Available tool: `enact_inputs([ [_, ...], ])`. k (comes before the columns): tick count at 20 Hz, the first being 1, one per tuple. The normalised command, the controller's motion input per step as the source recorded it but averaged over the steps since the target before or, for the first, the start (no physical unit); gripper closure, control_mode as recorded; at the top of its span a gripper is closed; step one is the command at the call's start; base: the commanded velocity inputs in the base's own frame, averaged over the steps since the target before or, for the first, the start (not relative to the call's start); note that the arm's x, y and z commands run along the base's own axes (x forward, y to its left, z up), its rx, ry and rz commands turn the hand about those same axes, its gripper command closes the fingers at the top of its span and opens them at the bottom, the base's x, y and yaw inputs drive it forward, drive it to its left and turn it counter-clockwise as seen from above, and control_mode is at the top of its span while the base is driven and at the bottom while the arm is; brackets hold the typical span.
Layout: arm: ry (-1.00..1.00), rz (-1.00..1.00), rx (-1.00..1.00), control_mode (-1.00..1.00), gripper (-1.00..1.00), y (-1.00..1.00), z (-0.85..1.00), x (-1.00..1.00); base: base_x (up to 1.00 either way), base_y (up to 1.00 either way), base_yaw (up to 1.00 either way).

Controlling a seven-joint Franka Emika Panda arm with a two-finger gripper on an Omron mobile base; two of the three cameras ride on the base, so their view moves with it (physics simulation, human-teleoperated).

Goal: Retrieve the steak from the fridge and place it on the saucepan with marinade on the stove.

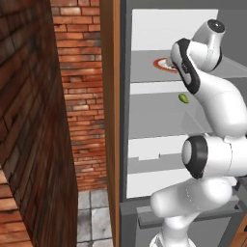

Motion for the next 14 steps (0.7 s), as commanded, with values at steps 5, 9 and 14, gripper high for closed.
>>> enact_inputs([
  [5, 0.00, 0.00, 0.00, -1.00, -1.00, -0.02, -0.12, 0.32, 0.00, 0.00, 0.00],
  [9, 0.00, 0.00, 0.00, -1.00, -1.00, -0.12, -0.10, 0.26, 0.00, 0.00, 0.00],
  [14, 0.00, 0.00, 0.00, -1.00, -1.00, -0.18, -0.11, 0.18, 0.00, 0.00, 0.00],
])
